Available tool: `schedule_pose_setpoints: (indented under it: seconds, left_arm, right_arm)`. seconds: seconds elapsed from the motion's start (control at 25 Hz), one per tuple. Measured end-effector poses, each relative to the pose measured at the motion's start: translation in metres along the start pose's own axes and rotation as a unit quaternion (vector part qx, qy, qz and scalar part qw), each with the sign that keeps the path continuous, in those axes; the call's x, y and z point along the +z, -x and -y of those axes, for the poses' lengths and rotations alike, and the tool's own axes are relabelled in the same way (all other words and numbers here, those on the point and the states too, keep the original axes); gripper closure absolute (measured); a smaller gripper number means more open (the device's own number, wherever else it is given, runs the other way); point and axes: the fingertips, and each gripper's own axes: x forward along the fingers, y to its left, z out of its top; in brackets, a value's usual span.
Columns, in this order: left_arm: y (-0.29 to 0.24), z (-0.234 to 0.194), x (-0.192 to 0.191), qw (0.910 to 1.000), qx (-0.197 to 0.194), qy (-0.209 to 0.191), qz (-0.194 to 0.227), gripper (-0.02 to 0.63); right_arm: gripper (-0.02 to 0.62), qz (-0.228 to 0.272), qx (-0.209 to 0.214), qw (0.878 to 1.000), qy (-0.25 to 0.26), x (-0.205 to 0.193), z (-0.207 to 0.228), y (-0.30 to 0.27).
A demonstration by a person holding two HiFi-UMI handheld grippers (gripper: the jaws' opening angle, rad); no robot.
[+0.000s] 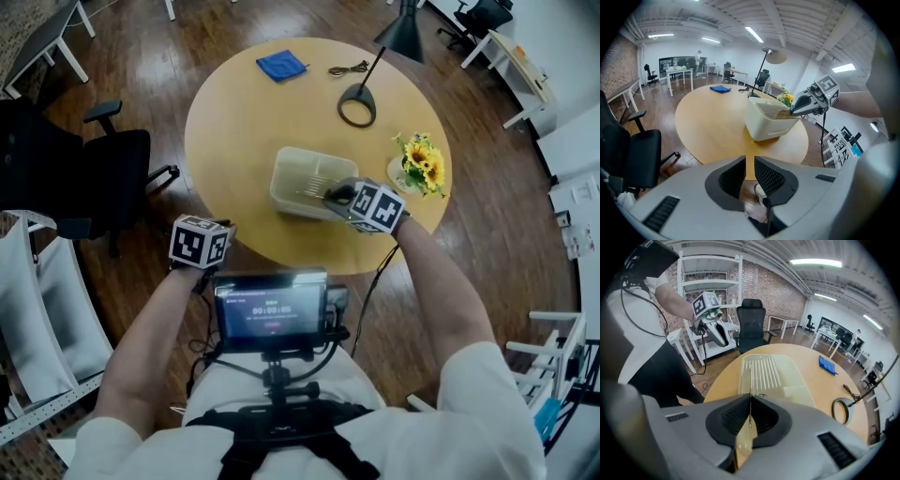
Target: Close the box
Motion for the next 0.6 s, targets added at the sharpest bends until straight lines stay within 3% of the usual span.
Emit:
schedule_pose_setpoints:
  seconds: [0.6]
  left_arm:
    - [-0.0062,0.0005,-0.0021,1.0000,-0.004,0.004,-0.007,0.541]
  right_arm:
    - [0.586,-0.005,0.021,1.000,0.004,0.0080,0.0049,-0.0062]
